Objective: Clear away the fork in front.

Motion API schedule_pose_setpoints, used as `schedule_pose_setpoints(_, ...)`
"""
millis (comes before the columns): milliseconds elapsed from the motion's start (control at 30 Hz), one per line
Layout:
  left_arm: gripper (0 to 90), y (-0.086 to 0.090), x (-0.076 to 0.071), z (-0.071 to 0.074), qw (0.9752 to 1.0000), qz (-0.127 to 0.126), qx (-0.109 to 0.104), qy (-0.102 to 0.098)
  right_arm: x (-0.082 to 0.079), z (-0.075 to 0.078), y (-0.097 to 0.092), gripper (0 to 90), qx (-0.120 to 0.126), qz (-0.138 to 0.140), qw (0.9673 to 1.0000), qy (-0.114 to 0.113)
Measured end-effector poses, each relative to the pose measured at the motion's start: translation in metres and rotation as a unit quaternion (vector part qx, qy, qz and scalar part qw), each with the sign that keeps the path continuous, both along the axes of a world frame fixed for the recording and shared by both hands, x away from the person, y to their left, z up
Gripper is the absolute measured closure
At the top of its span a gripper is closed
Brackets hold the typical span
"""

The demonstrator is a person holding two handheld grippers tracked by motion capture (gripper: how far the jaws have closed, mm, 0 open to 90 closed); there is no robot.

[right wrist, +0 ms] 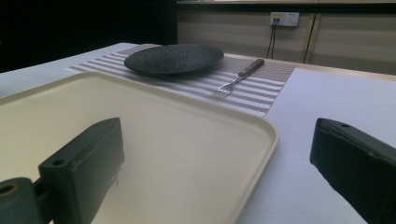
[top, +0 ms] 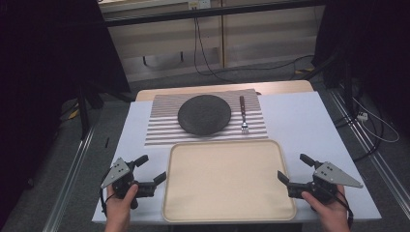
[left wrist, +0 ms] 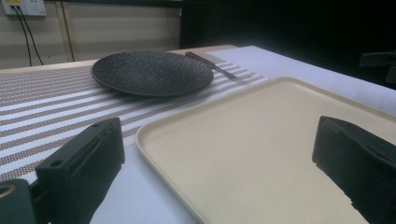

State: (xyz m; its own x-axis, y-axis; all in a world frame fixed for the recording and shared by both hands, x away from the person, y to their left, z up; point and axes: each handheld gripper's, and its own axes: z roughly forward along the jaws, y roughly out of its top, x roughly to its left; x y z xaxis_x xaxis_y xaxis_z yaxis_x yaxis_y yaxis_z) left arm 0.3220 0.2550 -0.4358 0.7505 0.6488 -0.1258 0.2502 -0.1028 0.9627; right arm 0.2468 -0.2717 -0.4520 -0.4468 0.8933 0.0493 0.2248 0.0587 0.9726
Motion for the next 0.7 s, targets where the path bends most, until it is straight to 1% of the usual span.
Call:
schedule_pose_setpoints(100, 2.5, 0.000, 0.001, 0.000, 1.0000, 0.002, 0.000, 0.001, 0.001, 0.000, -0.001, 2.5, 0.000, -0.002, 1.0000, 0.002)
schedule_pose_setpoints(200, 2.4, 0.000, 0.001, 0.000, 1.0000, -0.003, -0.001, 0.001, 0.002, 0.000, -0.002, 2.6, -0.002, -0.005, 1.0000, 0.004)
schedule_pose_setpoints(267, 2.4, 0.000, 0.002, 0.000, 1.0000, -0.002, -0.002, 0.001, 0.004, 0.000, -0.003, 2.4, -0.008, -0.009, 0.9999, 0.008)
schedule_pose_setpoints(333, 2.4, 0.001, 0.002, 0.000, 1.0000, -0.001, -0.001, 0.001, 0.005, 0.000, -0.004, 2.5, -0.010, -0.009, 0.9999, 0.007)
schedule_pose_setpoints(433, 2.4, 0.001, 0.002, 0.000, 1.0000, -0.002, 0.001, 0.002, 0.009, 0.003, -0.004, 2.5, -0.010, -0.016, 0.9998, 0.009)
schedule_pose_setpoints(533, 2.5, 0.000, 0.002, 0.000, 1.0000, -0.005, 0.001, 0.001, 0.016, 0.006, -0.005, 2.5, -0.018, -0.021, 0.9996, 0.010)
schedule_pose_setpoints(600, 2.4, 0.000, 0.002, 0.000, 1.0000, -0.005, 0.000, 0.001, 0.018, 0.006, -0.005, 2.5, -0.019, -0.021, 0.9995, 0.010)
schedule_pose_setpoints(700, 2.4, 0.000, 0.003, 0.000, 1.0000, -0.006, 0.002, 0.002, 0.023, 0.005, -0.005, 2.5, -0.020, -0.022, 0.9994, 0.017)
